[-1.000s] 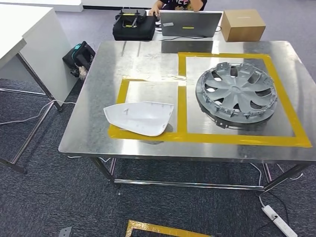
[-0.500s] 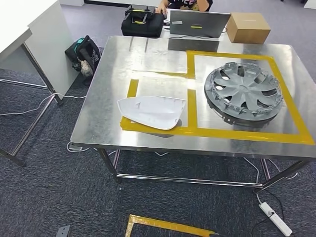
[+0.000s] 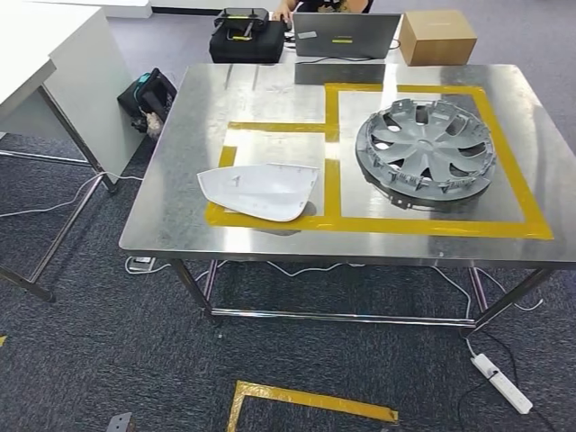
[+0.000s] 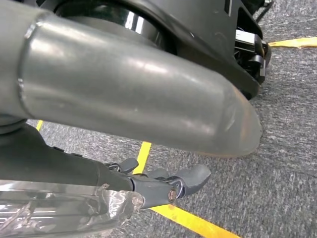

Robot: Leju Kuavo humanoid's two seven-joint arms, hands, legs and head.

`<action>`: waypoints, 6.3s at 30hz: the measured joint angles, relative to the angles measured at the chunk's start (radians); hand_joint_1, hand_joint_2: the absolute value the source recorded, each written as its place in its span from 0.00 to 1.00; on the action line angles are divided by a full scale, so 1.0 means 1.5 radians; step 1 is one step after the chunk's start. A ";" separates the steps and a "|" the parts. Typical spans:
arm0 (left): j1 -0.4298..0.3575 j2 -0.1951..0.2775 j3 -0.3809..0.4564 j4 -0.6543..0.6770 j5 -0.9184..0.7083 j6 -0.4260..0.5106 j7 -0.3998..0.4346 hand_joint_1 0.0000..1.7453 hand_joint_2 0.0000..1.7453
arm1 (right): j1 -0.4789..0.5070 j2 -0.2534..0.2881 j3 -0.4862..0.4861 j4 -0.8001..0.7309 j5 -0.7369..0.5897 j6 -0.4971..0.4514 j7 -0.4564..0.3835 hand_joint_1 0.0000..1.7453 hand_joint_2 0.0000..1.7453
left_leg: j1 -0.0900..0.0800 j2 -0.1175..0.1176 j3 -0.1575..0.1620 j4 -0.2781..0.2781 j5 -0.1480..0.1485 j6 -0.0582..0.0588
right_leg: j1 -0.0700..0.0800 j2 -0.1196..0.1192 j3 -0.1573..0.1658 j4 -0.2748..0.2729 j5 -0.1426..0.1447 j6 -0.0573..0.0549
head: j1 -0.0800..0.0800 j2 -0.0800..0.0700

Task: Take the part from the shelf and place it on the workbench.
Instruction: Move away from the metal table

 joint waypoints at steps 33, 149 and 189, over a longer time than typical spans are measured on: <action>0.008 -0.024 0.000 0.003 -0.030 -0.015 0.056 0.00 0.00 | 0.005 -0.013 0.017 -0.001 0.012 -0.005 0.045 0.00 0.00 | 0.000 0.000 0.021 -0.008 0.012 0.004 | 0.001 -0.002 -0.007 0.003 0.003 0.003 | -0.001 0.000; 0.006 -0.053 -0.052 0.006 -0.152 -0.037 0.005 0.00 0.00 | 0.006 -0.023 0.017 0.000 0.025 -0.028 0.002 0.00 0.00 | 0.001 0.001 0.082 -0.165 0.083 0.035 | -0.008 -0.015 -0.035 0.074 -0.048 0.039 | 0.001 0.000; 0.006 -0.054 -0.049 0.006 -0.161 -0.039 0.001 0.00 0.00 | 0.008 -0.024 0.016 0.000 0.020 -0.027 0.001 0.00 0.00 | -0.008 0.011 0.091 -0.170 0.083 0.039 | -0.004 -0.011 -0.047 0.092 -0.026 0.033 | 0.002 0.000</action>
